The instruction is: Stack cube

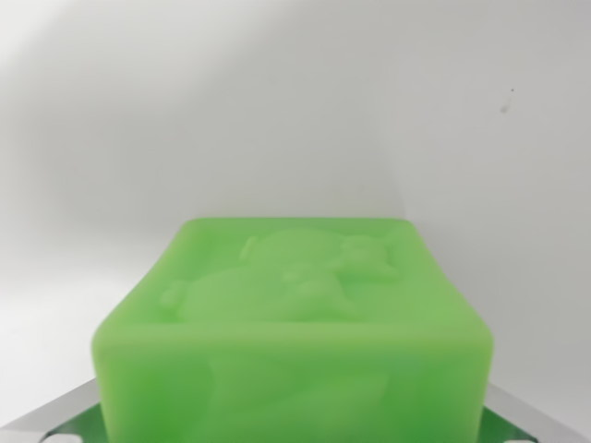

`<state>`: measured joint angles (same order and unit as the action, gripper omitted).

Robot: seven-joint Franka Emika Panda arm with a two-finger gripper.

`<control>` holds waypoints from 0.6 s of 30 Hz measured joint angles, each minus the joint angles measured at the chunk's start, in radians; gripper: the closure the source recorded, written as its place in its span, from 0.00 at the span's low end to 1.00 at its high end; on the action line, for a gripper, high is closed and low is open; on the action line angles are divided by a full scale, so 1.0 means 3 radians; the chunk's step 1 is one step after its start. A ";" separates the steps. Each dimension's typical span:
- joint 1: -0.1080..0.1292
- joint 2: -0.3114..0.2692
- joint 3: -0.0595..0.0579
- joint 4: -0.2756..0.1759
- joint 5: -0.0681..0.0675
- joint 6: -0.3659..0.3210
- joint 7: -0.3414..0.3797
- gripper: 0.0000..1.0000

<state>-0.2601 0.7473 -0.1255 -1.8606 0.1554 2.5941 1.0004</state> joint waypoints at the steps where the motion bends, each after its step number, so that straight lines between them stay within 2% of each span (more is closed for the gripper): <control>1: 0.0000 0.0000 0.0000 0.0000 0.0000 0.0000 0.0000 1.00; 18: 0.0002 -0.0044 -0.0003 -0.0011 0.0000 -0.0021 0.0000 1.00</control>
<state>-0.2593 0.7340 -0.1265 -1.8639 0.1553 2.5879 1.0004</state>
